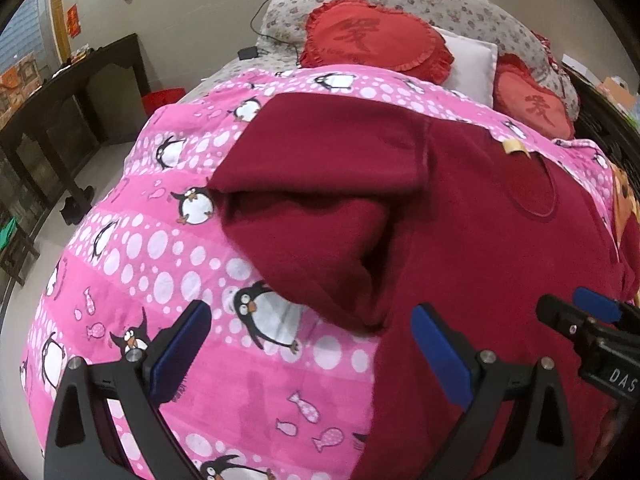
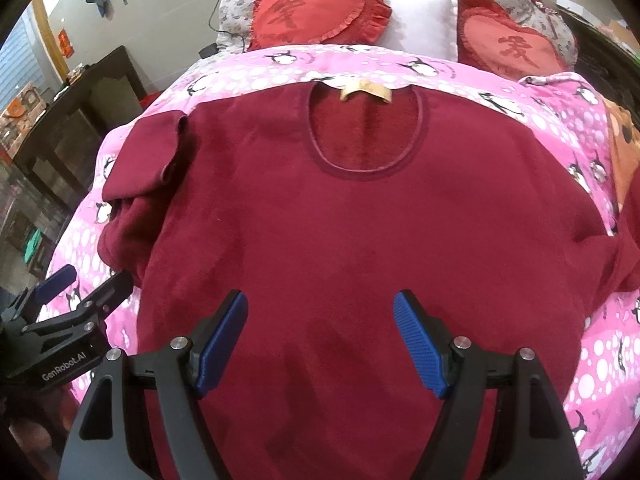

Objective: Fold small clothes
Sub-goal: 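Grasp a sleeve of the dark red shirt with the right tool and lift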

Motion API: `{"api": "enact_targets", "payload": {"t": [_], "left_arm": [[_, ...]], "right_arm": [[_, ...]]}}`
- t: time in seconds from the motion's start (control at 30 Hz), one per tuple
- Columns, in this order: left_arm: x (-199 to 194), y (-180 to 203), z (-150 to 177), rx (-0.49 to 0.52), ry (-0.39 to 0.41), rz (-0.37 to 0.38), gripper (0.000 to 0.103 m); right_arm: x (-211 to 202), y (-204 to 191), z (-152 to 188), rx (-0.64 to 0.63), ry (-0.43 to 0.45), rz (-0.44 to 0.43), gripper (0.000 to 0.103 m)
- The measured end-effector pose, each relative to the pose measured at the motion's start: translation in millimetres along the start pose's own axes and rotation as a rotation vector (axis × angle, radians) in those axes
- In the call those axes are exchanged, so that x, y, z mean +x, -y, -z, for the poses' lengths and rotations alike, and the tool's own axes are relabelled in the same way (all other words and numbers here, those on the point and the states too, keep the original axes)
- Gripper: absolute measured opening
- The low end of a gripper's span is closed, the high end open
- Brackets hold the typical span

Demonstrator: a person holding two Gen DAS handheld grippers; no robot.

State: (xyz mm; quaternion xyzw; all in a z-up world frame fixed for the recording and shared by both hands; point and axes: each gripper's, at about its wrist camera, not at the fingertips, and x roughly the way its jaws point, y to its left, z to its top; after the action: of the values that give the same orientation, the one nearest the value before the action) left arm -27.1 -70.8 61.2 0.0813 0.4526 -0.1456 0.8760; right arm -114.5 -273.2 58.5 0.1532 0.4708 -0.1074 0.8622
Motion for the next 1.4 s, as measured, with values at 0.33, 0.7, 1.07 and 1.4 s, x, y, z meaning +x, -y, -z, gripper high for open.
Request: {"api": "enact_targets", "payload": {"t": [0.33,0.7,1.07,1.4], "left_arm": [[13,-29,-3,-0.073,-0.025,-0.008,0.102],[29,-45,-2,-0.119,-0.050,-0.005,0.102],[38,-49,-1,-0.117,-0.064,-0.013,0.102],[4,-46,11,-0.087,-0.007,0.001,0.101]], "right_arm": [[8,-23,-34,-0.006,0.019,-0.120,0.056],[31,-76,-79,-0.047,0.033,-0.295,0.049],[60,-105,-96,-0.105,0.062,-0.289,0.000],[-76,-55,-102,-0.188,0.335,-0.229,0.000]]}}
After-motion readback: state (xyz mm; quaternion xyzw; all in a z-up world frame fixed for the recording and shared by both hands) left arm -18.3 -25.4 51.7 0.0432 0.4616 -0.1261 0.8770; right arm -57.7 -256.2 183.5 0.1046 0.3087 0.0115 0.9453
